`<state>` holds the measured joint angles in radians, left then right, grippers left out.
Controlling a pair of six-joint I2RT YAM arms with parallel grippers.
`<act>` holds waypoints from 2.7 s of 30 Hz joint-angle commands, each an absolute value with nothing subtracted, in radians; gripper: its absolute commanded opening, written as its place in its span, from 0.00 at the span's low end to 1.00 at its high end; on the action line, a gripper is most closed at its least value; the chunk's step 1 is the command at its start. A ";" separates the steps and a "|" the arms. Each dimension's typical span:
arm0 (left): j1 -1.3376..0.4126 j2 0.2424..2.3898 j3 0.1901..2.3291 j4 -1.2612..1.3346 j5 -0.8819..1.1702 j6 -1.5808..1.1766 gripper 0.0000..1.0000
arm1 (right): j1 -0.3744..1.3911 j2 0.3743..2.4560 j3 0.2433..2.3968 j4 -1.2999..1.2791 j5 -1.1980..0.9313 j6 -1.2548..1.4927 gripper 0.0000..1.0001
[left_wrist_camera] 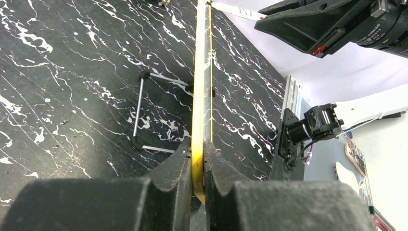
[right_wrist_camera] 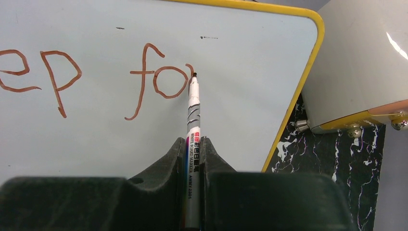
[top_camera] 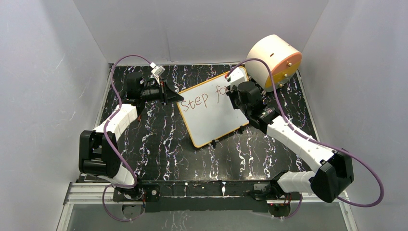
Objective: Write a sentence on the whiteboard
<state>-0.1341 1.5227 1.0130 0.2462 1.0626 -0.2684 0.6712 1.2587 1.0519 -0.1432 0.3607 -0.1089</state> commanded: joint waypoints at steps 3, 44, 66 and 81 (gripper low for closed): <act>-0.166 1.585 0.975 0.103 0.986 -0.190 0.00 | 0.657 1.273 1.098 -0.057 0.382 -0.121 0.00; -0.166 1.591 0.987 0.074 0.969 -0.178 0.00 | 0.600 1.218 1.086 -0.137 0.289 -0.106 0.00; -0.166 1.606 0.987 0.074 0.971 -0.179 0.00 | 0.596 1.248 1.111 -0.091 0.288 -0.109 0.00; -0.166 1.614 0.989 0.074 0.974 -0.181 0.00 | 0.589 1.245 1.073 -0.135 0.288 -0.090 0.00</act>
<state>-0.1349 1.5402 1.0363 0.2096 1.0733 -0.2539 0.5964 1.2564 1.0599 -0.1509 0.2848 -0.1062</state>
